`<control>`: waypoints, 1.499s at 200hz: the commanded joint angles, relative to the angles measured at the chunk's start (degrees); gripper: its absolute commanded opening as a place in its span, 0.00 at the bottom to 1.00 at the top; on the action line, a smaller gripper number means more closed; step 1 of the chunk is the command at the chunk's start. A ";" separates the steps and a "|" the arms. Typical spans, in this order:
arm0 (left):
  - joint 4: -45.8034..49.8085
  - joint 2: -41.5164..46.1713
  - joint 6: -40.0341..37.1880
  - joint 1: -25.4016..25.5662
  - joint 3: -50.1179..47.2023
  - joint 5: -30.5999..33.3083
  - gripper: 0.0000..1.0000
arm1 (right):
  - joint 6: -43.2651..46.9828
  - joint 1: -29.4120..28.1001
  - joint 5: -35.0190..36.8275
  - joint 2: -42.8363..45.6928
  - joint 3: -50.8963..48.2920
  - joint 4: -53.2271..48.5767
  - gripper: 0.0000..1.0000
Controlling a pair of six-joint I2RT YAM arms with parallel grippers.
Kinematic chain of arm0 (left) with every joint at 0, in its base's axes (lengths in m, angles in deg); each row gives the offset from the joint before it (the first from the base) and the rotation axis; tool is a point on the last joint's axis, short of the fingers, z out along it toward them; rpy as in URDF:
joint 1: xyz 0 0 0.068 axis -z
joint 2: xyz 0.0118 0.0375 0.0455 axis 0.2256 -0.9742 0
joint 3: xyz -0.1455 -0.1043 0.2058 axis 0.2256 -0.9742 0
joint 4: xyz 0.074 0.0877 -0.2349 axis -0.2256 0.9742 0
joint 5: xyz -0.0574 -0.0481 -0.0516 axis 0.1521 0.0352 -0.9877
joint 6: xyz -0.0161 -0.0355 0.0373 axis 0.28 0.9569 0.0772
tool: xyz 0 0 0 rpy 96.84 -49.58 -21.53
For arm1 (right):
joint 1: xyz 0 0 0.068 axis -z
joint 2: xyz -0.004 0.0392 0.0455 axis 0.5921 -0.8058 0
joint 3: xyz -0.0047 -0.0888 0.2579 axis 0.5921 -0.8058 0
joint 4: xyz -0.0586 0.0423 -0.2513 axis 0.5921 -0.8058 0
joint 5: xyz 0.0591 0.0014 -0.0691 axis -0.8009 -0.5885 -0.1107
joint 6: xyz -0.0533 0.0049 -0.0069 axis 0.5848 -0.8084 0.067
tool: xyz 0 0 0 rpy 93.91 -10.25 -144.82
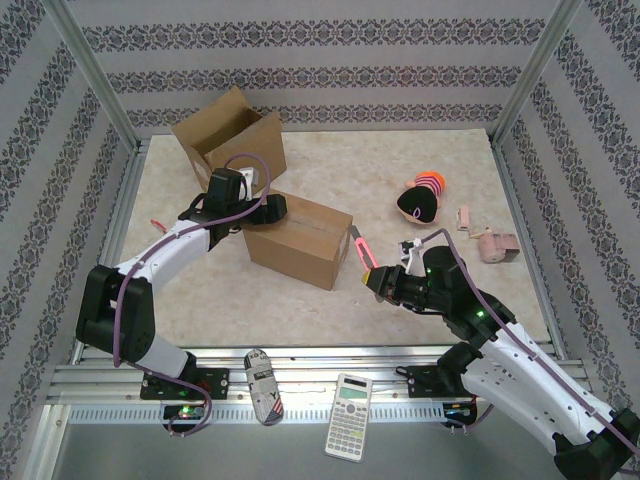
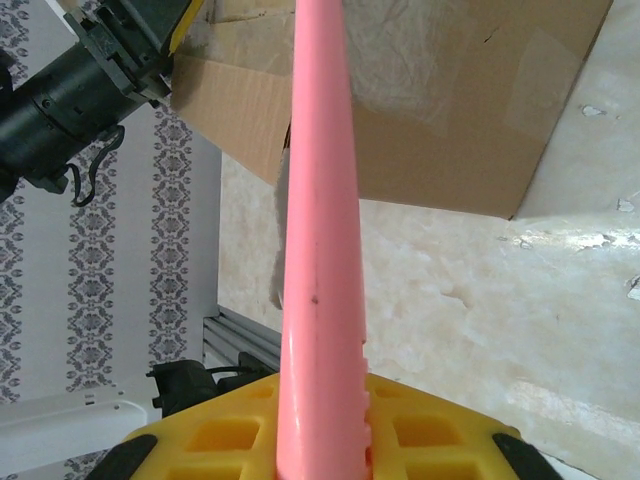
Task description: Unpack the express box
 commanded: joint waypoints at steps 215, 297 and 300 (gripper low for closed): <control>4.33 -0.70 -0.89 -0.45 -2.28 0.57 0.93 | -2.49 -1.90 0.89 -1.34 -1.35 3.08 0.00; 4.73 -0.89 -0.27 -0.32 -4.33 0.44 0.93 | -5.85 -3.93 2.56 -1.10 -2.74 5.20 0.00; 4.71 -0.82 -0.24 -0.36 -4.59 0.36 0.92 | -6.01 -4.08 2.70 -1.13 -2.83 5.36 0.00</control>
